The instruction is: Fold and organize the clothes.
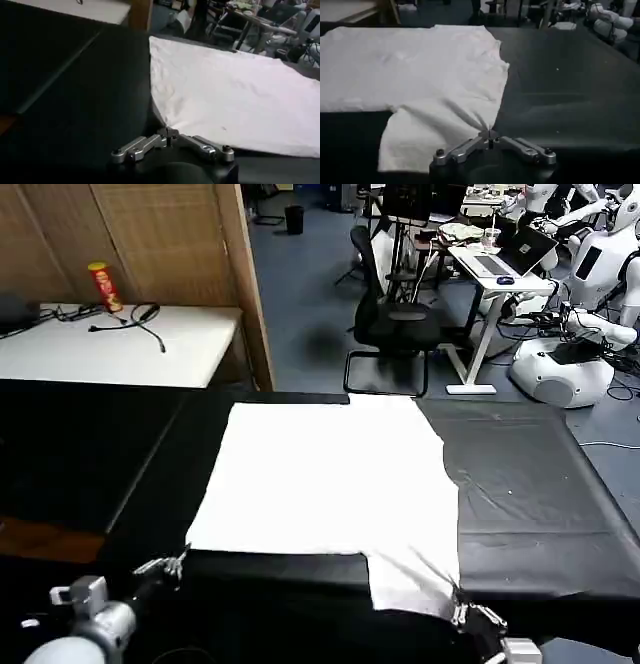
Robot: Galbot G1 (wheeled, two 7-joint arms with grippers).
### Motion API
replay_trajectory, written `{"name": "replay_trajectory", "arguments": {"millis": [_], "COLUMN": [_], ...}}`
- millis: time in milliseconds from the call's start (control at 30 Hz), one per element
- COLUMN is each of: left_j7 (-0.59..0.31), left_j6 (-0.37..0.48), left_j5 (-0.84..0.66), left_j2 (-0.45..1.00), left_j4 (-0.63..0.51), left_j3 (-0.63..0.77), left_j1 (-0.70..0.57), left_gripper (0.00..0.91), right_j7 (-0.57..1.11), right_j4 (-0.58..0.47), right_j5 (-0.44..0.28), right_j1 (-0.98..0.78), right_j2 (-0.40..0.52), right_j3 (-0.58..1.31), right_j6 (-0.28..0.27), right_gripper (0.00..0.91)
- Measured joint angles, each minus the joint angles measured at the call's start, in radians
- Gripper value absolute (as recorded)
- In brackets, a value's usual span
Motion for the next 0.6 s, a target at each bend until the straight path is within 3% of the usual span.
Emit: {"name": "replay_trajectory", "arguments": {"millis": [267,600], "left_j7": [-0.008,-0.006], "left_j6": [-0.058,-0.113], "left_j5": [-0.017,0.116], "left_j2": [-0.043,-0.129], "left_j4": [0.025,0.15], "left_j3": [0.011,0.121], "left_j1": [-0.074,-0.3], "left_gripper": [0.0,0.0], "right_j7": [-0.04,-0.039], "right_j4": [-0.156,-0.36], "right_j5": [0.053,0.083], "right_j1": [0.204,0.499], "right_j2": [-0.05,-0.103], "right_j3": [0.002,-0.056], "right_j6": [0.107,0.077], "right_gripper": [0.0,0.0]}}
